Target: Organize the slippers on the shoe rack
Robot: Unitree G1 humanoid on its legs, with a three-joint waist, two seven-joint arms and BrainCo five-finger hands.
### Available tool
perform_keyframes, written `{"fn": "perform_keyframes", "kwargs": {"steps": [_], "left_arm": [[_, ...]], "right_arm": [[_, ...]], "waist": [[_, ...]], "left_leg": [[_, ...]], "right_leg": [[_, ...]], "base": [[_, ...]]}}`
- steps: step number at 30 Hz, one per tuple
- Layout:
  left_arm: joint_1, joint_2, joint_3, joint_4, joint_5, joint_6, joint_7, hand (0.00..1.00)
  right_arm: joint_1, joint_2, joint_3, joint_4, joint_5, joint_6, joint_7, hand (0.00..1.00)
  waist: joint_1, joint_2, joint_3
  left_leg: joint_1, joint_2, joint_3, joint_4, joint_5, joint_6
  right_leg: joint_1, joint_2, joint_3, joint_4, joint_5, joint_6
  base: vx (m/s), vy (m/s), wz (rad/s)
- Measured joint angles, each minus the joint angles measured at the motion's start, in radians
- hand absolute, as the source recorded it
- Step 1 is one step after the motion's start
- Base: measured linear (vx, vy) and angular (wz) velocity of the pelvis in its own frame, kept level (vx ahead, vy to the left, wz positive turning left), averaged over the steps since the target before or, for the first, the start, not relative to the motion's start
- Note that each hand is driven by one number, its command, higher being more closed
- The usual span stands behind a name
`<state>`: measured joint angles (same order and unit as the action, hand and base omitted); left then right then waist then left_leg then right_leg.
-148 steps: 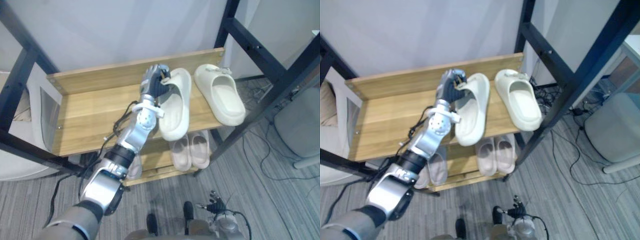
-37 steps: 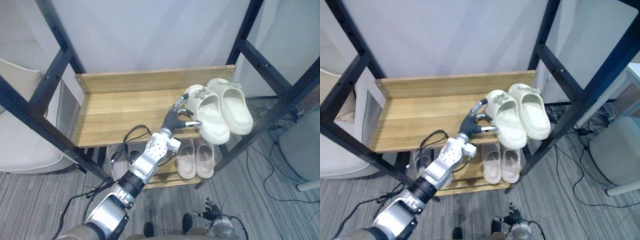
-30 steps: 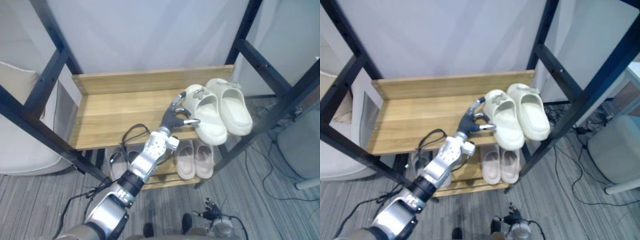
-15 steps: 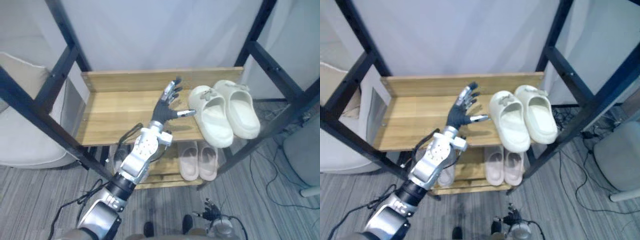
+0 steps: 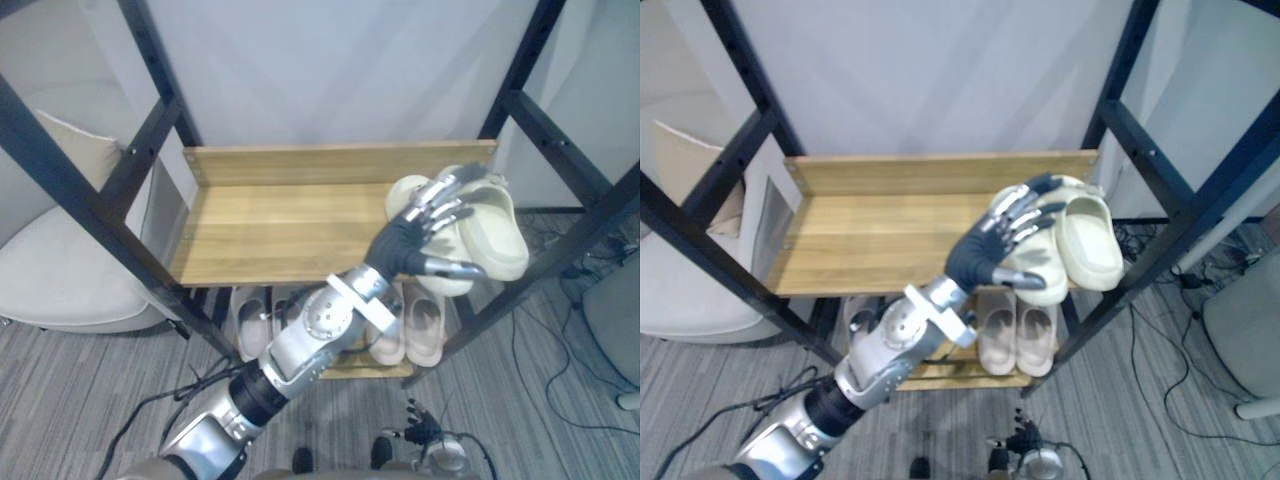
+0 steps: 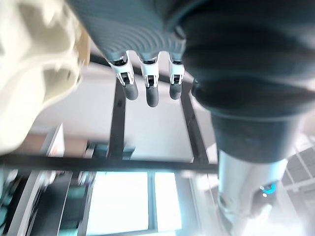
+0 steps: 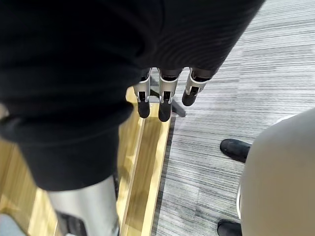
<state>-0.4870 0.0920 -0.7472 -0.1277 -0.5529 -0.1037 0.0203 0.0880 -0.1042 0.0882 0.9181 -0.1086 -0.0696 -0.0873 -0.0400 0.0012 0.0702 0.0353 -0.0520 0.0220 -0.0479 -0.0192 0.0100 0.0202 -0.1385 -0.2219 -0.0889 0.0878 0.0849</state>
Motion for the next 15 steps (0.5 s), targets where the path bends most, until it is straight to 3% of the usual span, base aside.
{"fn": "perform_keyframes", "kwargs": {"steps": [15], "left_arm": [[0.08, 0.007, -0.179, 0.209, 0.013, 0.061, -0.09, 0.0]], "right_arm": [[0.004, -0.011, 0.005, -0.001, -0.003, -0.001, 0.0, 0.0]], "waist": [[-0.016, 0.001, -0.017]], "left_leg": [[0.033, 0.0, 0.008, 0.0, -0.006, -0.008]], "right_leg": [[0.032, 0.003, -0.007, 0.0, -0.018, -0.008]], "base": [[-0.02, -0.009, -0.01]]}}
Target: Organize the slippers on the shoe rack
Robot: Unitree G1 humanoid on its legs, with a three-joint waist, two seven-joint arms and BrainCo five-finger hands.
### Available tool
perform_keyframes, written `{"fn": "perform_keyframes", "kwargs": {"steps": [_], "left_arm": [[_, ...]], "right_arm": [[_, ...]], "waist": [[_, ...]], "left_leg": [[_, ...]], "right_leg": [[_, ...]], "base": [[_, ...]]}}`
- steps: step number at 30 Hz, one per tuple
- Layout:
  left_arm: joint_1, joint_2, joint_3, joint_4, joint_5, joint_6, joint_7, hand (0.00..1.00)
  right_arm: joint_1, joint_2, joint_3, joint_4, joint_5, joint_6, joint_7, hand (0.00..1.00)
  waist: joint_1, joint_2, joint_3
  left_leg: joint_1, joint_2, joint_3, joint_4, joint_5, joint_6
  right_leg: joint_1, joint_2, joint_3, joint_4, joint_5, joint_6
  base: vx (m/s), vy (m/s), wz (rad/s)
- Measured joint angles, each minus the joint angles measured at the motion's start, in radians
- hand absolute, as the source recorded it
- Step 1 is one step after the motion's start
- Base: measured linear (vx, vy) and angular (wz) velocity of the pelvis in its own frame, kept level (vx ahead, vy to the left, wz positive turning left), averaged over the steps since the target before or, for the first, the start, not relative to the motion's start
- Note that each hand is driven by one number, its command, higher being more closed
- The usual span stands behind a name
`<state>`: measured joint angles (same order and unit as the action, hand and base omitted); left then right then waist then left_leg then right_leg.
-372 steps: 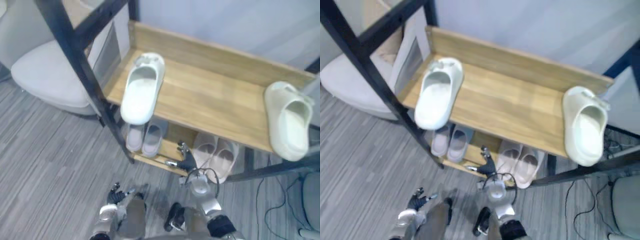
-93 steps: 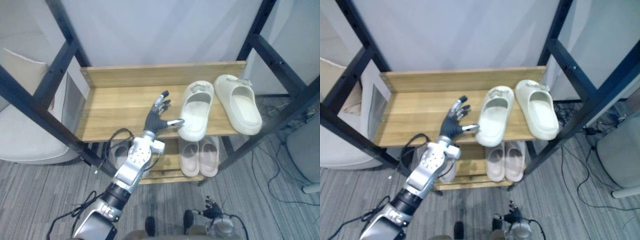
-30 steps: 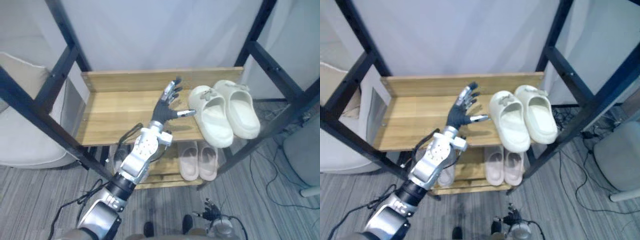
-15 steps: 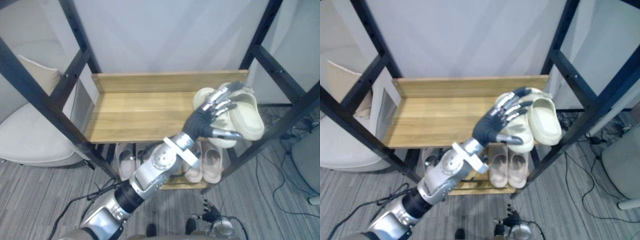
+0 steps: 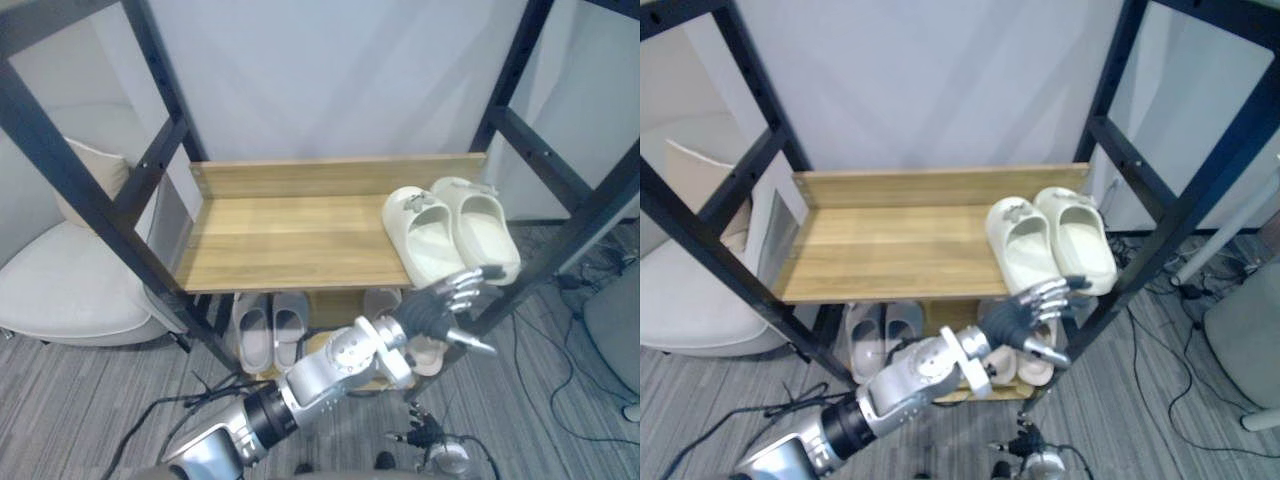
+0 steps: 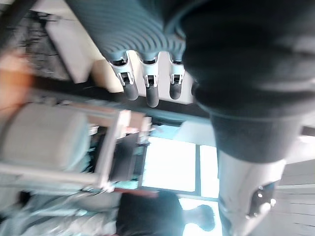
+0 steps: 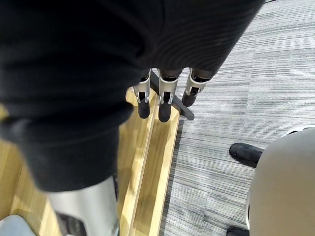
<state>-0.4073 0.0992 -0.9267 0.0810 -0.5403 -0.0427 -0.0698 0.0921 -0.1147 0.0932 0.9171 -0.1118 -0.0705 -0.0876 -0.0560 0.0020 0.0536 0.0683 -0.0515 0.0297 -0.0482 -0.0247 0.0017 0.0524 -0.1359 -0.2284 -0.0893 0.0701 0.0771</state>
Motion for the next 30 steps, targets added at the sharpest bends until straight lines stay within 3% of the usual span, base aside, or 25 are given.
{"fn": "perform_keyframes", "kwargs": {"steps": [16, 30], "left_arm": [[0.028, 0.005, -0.012, 0.131, 0.123, 0.009, 0.004, 0.0], [0.026, 0.004, 0.047, 0.141, 0.127, 0.007, 0.044, 0.0]], "right_arm": [[-0.006, 0.0, 0.0, 0.0, 0.0, 0.0, 0.0, 0.0], [-0.008, 0.008, -0.01, 0.0, 0.001, 0.0, -0.002, 0.0]], "waist": [[-0.012, -0.002, 0.001], [-0.021, -0.015, 0.009]], "left_leg": [[0.001, 0.014, 0.012, -0.001, -0.009, -0.004], [0.002, 0.014, 0.02, -0.001, -0.011, -0.003]], "right_leg": [[-0.008, 0.014, 0.011, 0.0, -0.001, 0.002], [-0.012, 0.013, 0.014, -0.004, -0.001, 0.002]], "base": [[-0.01, -0.009, -0.03], [-0.02, -0.005, -0.02]]}}
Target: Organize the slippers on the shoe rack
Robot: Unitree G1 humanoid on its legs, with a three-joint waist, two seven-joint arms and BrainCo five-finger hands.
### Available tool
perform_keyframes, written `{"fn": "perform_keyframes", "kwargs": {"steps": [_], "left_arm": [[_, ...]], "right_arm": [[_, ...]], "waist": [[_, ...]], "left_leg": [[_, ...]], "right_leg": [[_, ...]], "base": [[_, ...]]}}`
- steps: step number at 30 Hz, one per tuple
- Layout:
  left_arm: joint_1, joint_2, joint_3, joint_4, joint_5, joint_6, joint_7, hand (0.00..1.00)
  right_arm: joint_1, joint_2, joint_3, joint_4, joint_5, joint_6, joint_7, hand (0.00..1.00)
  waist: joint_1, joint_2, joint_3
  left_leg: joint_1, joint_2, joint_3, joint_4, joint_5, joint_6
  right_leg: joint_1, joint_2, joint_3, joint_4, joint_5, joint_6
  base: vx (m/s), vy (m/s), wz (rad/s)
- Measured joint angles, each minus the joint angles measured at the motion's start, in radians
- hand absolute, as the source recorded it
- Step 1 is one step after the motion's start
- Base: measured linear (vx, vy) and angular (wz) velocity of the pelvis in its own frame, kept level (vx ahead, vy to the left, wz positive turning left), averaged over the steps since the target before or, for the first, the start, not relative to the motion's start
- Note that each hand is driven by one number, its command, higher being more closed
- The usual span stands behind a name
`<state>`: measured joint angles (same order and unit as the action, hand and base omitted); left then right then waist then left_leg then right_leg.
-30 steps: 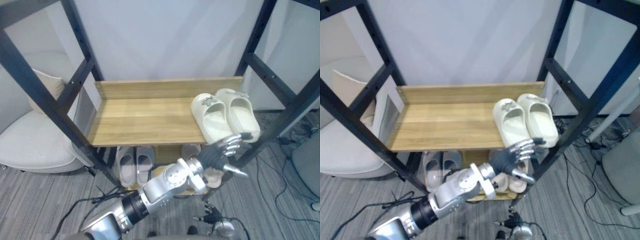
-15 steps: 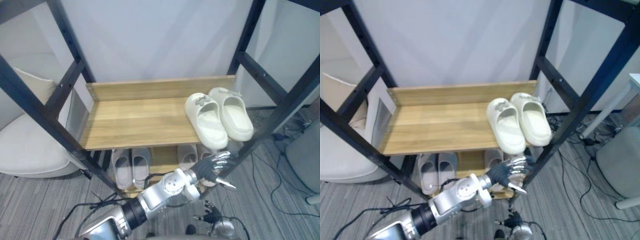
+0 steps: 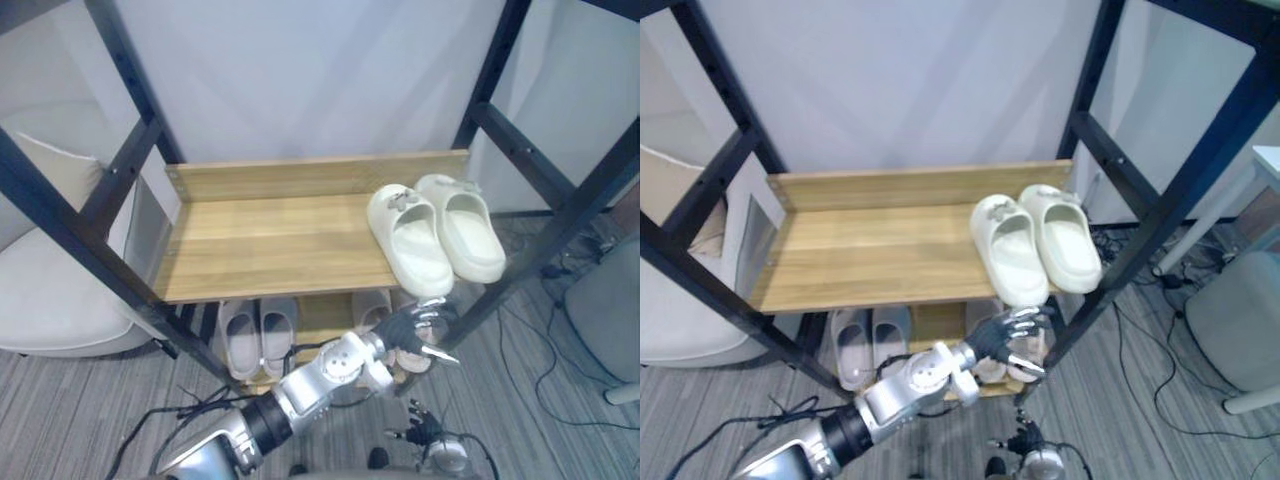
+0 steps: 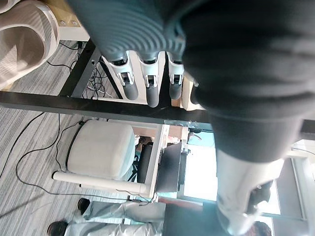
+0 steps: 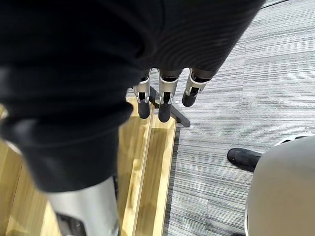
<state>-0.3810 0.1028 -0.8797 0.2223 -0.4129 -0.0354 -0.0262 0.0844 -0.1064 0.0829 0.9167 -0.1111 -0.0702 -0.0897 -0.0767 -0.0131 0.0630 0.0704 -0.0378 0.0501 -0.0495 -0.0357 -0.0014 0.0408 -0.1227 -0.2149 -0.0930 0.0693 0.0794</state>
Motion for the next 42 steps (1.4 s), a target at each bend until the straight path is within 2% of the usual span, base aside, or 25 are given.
{"fn": "perform_keyframes", "kwargs": {"steps": [10, 30, 40, 42], "left_arm": [[-0.001, 0.0, 0.061, 0.005, 0.008, -0.001, 0.005, 0.0], [-0.033, -0.01, 0.058, 0.046, 0.039, -0.004, 0.019, 0.0], [0.031, -0.005, -0.006, 0.045, 0.042, -0.003, -0.046, 0.0], [0.081, 0.002, -0.005, 0.047, 0.082, -0.002, -0.057, 0.0]], "right_arm": [[-0.002, 0.01, -0.003, 0.0, 0.0, 0.001, 0.0, 0.0], [-0.005, 0.021, -0.005, 0.0, 0.0, 0.001, -0.003, 0.0], [-0.008, 0.021, -0.002, 0.001, 0.0, 0.001, 0.0, 0.0], [-0.008, 0.022, -0.001, 0.001, 0.0, 0.001, 0.0, 0.0]], "waist": [[-0.001, -0.013, 0.008], [-0.007, -0.025, 0.015], [-0.001, -0.022, 0.013], [-0.001, -0.022, 0.013]], "left_leg": [[-0.001, 0.001, 0.01, -0.001, -0.002, 0.0], [0.0, 0.003, 0.021, -0.002, -0.002, -0.001], [0.001, 0.003, 0.01, 0.0, -0.002, -0.001], [0.006, 0.003, -0.002, 0.002, -0.002, -0.001]], "right_leg": [[-0.005, 0.001, 0.005, 0.0, 0.0, 0.0], [-0.006, 0.002, 0.011, -0.003, 0.001, -0.001], [-0.001, 0.003, 0.004, 0.003, 0.002, -0.001], [0.011, 0.003, -0.002, 0.003, 0.001, -0.001]], "base": [[0.0, 0.0, -0.01], [-0.01, -0.004, -0.01], [0.0, 0.0, 0.01], [0.0, -0.004, 0.14]]}}
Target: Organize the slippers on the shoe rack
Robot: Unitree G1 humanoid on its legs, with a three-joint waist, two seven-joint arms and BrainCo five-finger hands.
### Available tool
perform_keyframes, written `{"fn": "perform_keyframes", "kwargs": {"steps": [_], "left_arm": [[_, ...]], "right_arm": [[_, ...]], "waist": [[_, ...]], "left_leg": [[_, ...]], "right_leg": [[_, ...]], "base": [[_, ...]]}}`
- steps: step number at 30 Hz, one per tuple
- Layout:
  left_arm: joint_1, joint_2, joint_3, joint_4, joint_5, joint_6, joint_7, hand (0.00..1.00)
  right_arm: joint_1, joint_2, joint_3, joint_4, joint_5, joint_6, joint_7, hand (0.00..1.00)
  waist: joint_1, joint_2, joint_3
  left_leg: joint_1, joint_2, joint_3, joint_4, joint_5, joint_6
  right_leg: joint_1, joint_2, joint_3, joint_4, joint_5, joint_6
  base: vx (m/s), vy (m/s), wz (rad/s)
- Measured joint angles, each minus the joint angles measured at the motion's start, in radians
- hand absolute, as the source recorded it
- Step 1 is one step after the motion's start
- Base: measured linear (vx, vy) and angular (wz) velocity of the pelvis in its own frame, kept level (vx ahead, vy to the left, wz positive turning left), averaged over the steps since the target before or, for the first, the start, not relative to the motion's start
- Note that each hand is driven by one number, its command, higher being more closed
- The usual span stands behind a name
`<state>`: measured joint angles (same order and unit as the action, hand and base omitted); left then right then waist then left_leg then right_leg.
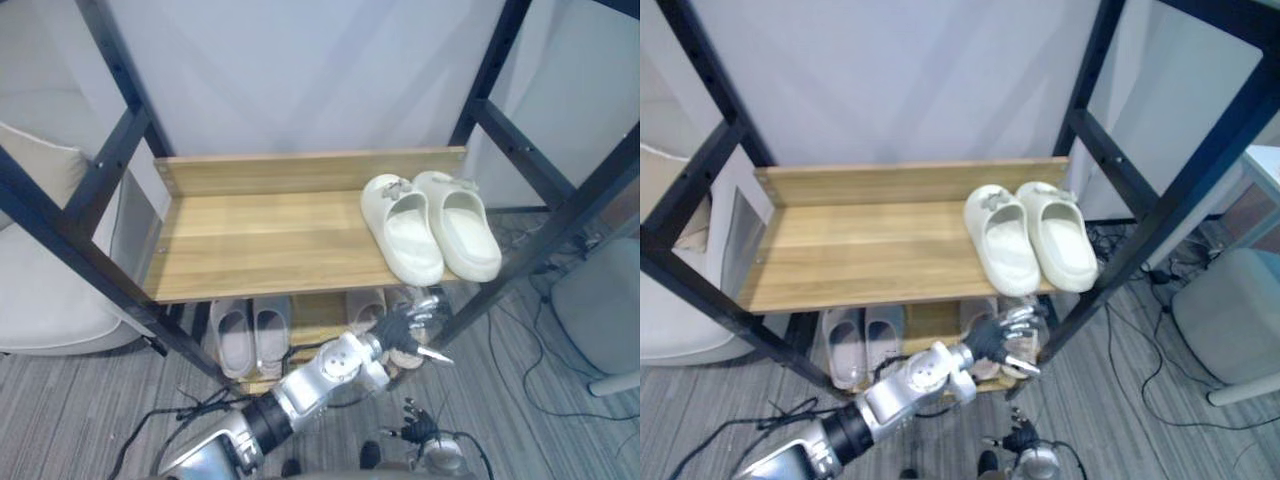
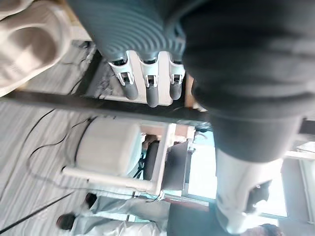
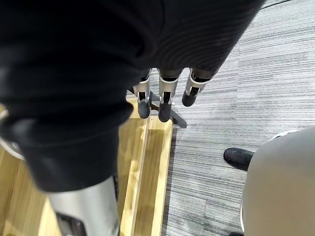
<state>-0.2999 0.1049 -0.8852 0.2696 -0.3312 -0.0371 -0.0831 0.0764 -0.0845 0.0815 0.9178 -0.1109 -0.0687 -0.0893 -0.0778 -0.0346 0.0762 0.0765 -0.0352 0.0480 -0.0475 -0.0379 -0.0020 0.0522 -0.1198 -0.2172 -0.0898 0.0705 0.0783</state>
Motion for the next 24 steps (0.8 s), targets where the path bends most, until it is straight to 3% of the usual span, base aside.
{"fn": "perform_keyframes", "kwargs": {"steps": [5, 14, 24], "left_arm": [[0.095, 0.01, 0.028, 0.107, 0.123, 0.0, -0.011, 0.0], [0.222, 0.036, 0.242, 0.308, 0.339, 0.001, 0.019, 0.0], [0.327, 0.043, 0.453, 0.465, 0.401, 0.0, 0.085, 0.0]], "right_arm": [[0.0, 0.006, 0.002, 0.005, 0.0, 0.001, 0.0, 0.0], [0.0, 0.009, 0.001, 0.009, -0.001, 0.001, -0.002, 0.0], [0.0, 0.028, -0.004, 0.045, -0.005, 0.004, -0.01, 0.0]], "waist": [[0.018, 0.002, -0.003], [0.033, 0.002, -0.006], [0.064, -0.018, -0.016]], "left_leg": [[0.012, 0.0, -0.009, 0.003, 0.0, 0.0], [-0.003, 0.001, -0.024, 0.022, 0.001, -0.001], [0.01, 0.0, -0.031, 0.02, 0.0, -0.001]], "right_leg": [[0.018, -0.001, -0.014, 0.0, -0.003, 0.002], [0.02, -0.001, -0.032, 0.0, -0.004, -0.001], [0.037, -0.001, -0.039, 0.0, -0.005, 0.0]], "base": [[-0.04, -0.011, 0.08], [-0.04, -0.011, 0.05], [-0.01, 0.0, 0.02]]}}
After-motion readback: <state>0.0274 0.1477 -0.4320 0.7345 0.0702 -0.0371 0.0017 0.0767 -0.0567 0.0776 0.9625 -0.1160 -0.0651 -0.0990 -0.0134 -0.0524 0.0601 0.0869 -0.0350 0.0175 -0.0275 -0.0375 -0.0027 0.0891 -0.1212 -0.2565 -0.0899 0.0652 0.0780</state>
